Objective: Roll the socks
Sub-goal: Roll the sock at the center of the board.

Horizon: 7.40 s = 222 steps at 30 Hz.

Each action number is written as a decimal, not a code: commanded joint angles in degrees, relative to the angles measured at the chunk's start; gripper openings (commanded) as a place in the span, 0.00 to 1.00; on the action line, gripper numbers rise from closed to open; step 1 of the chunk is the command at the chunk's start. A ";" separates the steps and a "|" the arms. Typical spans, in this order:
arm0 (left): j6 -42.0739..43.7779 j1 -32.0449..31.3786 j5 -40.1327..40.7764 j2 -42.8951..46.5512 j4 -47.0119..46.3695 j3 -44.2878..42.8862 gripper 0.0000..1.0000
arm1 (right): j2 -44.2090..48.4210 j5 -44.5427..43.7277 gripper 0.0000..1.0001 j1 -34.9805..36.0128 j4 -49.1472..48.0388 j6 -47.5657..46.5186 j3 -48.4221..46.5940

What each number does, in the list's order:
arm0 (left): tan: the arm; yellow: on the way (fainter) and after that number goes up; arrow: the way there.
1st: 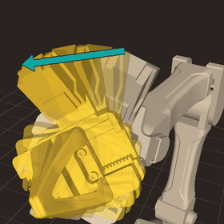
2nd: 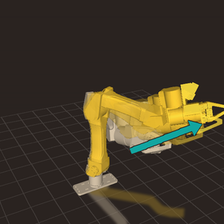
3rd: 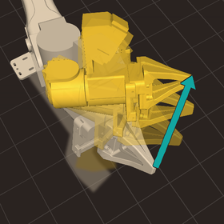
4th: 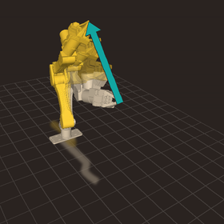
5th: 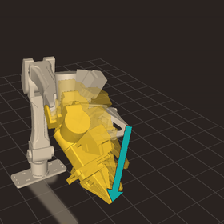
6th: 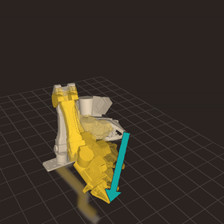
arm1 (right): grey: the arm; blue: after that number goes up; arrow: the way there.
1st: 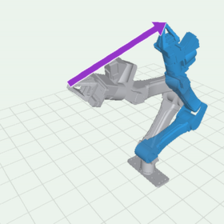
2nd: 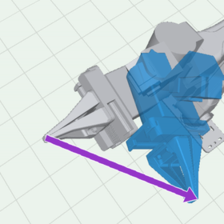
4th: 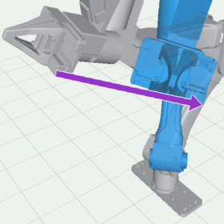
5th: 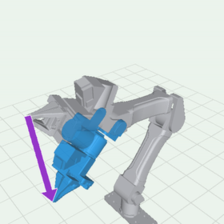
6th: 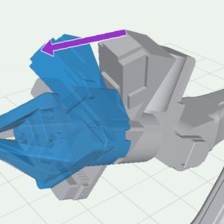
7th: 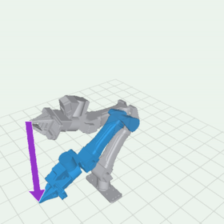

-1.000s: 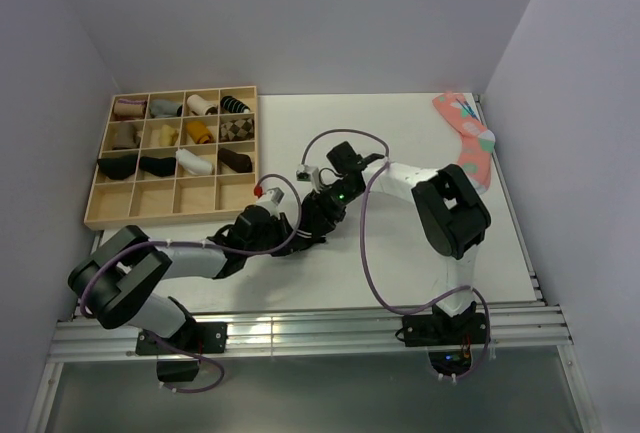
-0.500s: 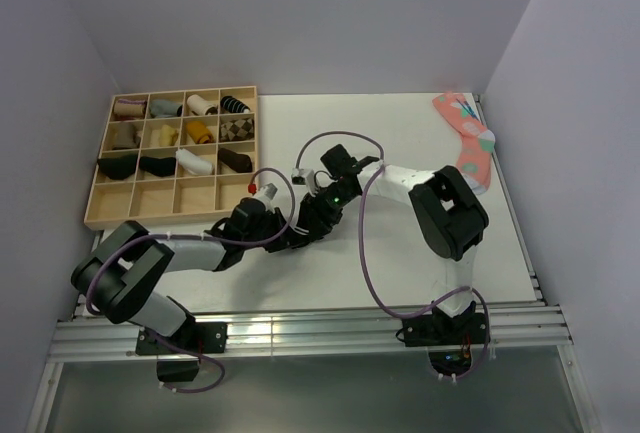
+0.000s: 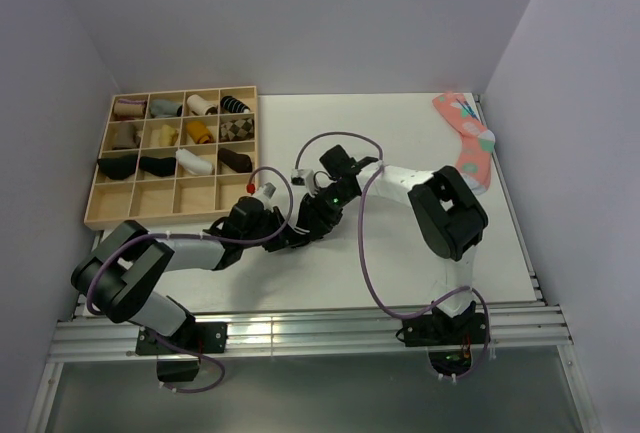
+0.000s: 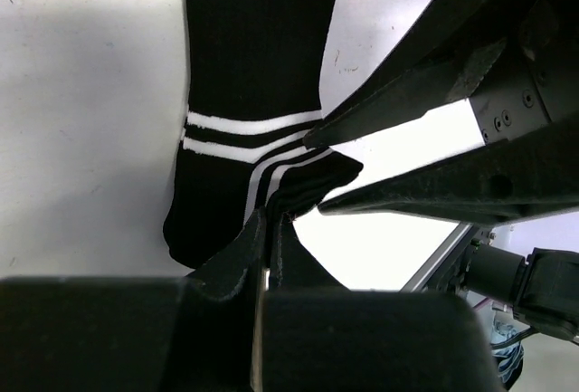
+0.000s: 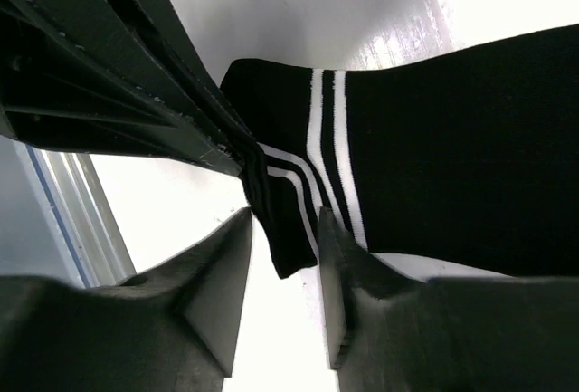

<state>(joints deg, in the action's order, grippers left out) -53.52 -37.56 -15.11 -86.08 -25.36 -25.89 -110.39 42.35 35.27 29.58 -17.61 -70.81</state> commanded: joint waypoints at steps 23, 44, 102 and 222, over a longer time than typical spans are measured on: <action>12.11 -4.18 18.33 16.03 -18.04 14.37 0.48 | -14.85 4.41 0.13 -1.25 29.28 -5.59 -18.22; 22.49 -14.91 17.40 0.04 -43.00 16.49 0.53 | -17.05 2.92 0.14 -0.29 33.61 -6.04 -21.39; -9.59 -3.93 0.18 -5.41 -6.36 6.38 0.00 | 15.19 -5.44 0.40 -3.19 2.50 -11.48 5.67; 1.48 -10.24 29.78 40.91 8.41 20.35 0.44 | -12.65 15.04 0.10 8.86 25.08 -24.59 -13.21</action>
<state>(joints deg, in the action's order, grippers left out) -56.10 -42.57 4.19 -43.29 -11.35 -6.35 -121.16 53.17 44.93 46.48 -41.52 -80.93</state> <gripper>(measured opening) 0.437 0.140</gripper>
